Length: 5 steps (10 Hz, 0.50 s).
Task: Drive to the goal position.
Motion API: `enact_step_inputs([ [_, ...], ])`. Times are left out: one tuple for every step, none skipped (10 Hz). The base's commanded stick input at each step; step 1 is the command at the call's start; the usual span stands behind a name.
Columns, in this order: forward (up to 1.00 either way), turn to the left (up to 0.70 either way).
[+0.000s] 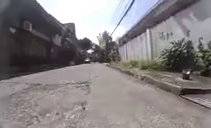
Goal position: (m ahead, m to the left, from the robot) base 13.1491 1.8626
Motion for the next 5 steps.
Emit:
enact_step_inputs([
  [0.70, 0.05],
  [0.70, 0.14],
  [0.70, 0.21],
  [0.70, 0.12],
  [0.70, 0.08],
])
